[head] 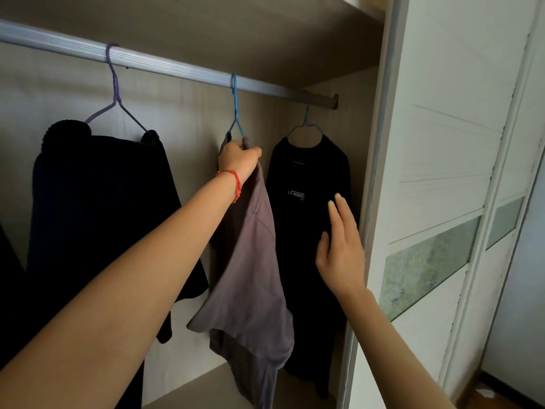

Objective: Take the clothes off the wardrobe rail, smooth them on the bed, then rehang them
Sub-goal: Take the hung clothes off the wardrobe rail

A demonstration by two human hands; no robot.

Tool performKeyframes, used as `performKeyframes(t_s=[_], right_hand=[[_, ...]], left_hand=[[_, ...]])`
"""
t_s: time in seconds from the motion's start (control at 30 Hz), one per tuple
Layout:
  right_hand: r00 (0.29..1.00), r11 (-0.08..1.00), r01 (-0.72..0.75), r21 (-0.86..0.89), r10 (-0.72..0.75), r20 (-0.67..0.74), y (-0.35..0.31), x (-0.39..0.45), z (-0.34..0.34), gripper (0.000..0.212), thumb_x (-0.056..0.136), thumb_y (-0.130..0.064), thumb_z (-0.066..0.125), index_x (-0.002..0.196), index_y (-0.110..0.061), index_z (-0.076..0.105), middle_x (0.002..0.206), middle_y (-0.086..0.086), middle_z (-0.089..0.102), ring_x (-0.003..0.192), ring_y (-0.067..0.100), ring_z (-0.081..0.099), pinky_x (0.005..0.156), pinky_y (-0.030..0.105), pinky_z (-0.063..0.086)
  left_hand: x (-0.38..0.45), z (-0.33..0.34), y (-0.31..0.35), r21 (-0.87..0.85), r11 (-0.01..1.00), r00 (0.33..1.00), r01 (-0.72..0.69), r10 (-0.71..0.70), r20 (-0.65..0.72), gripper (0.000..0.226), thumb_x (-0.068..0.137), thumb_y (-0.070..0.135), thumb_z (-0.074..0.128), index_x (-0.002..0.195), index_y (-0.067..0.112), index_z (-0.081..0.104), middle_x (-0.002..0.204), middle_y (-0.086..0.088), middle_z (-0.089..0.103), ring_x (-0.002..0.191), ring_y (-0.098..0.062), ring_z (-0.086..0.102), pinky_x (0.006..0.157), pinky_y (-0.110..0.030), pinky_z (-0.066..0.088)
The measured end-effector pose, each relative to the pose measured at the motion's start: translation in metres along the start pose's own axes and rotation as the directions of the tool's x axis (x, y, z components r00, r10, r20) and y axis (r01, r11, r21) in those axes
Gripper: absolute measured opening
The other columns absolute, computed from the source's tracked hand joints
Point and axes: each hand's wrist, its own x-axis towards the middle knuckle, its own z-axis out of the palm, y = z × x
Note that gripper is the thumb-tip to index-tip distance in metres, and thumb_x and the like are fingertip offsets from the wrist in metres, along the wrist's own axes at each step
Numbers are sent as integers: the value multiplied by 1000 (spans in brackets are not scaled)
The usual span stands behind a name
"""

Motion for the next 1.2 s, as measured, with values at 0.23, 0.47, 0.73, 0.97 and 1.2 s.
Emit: performKeyframes(t_s=[0.23,0.47,0.73,0.97,1.2], right_hand=[[959,976,-216,37,205,195,9,77,32,58,89,-2,46,144,-3,26,153,11,25,142,23,24,113,30,30],[866,892,-452,16,435,245,32,143,57,55,90,-3,41,143,-1,25,150,17,26,138,30,27,115,35,24],[824,814,-511,-275,555,113,48,202,79,43,87,-9,47,128,1,43,138,22,43,130,35,38,109,43,29],[728,809,-514,-287,588,352,39,211,80,28,96,-17,44,112,0,58,121,19,58,111,34,56,83,34,45],[725,760,-647,-57,636,263,25,216,79,34,98,-22,42,112,2,59,118,22,61,110,35,57,78,32,41]], left_hand=[[14,5,2,-55,998,1000,-9,9,9,27,86,20,55,103,2,65,101,-11,65,95,-23,58,77,-26,41],[41,7,1,-156,984,996,83,-79,34,15,77,9,59,62,9,56,59,-1,51,73,-22,53,57,-22,40],[74,14,-5,-285,940,981,187,-167,93,15,79,1,58,65,6,56,52,-5,61,69,-26,60,81,-33,51],[85,18,-5,-358,921,987,157,-133,89,17,87,2,51,71,4,56,54,-3,59,50,-12,58,65,-25,51],[83,10,12,-407,910,996,76,-52,70,22,89,4,52,67,6,56,49,2,58,36,-1,56,60,-17,49]])
